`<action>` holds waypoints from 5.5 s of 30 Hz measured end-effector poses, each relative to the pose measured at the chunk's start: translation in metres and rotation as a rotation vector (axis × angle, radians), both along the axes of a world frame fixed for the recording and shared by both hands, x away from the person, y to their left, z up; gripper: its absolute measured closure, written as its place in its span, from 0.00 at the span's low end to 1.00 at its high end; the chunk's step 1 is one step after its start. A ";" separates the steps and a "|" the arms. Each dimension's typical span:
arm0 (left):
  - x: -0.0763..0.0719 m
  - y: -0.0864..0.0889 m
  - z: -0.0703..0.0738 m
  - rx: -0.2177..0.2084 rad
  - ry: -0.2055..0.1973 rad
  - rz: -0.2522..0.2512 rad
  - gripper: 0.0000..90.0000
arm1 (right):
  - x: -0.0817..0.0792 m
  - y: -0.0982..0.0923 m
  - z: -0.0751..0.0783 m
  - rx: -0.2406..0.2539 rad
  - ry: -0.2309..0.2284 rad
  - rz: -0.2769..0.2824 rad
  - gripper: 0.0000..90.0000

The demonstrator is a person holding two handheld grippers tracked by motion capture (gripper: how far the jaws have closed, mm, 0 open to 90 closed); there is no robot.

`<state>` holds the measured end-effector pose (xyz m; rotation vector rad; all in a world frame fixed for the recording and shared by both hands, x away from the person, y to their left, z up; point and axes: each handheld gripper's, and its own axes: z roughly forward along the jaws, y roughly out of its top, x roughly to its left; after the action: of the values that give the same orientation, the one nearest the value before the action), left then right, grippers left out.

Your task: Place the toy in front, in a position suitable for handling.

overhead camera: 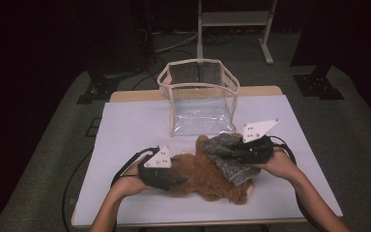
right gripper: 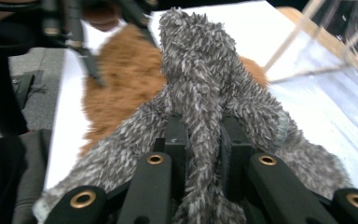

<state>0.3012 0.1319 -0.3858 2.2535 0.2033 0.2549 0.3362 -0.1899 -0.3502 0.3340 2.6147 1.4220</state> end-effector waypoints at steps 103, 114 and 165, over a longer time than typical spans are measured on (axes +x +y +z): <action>-0.007 -0.030 0.005 0.010 0.068 -0.074 0.41 | -0.041 -0.102 -0.016 0.007 0.046 -0.148 0.84; -0.004 -0.033 0.006 0.020 0.063 -0.068 0.41 | -0.048 -0.040 -0.007 0.018 0.007 0.000 0.84; 0.002 -0.038 0.007 -0.001 0.082 -0.032 0.40 | -0.052 -0.037 -0.008 -0.053 -0.041 -0.023 0.84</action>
<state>0.3035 0.0934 -0.3786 2.2657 0.2103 0.1460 0.2847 -0.2267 -0.3583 0.3230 2.6018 1.3353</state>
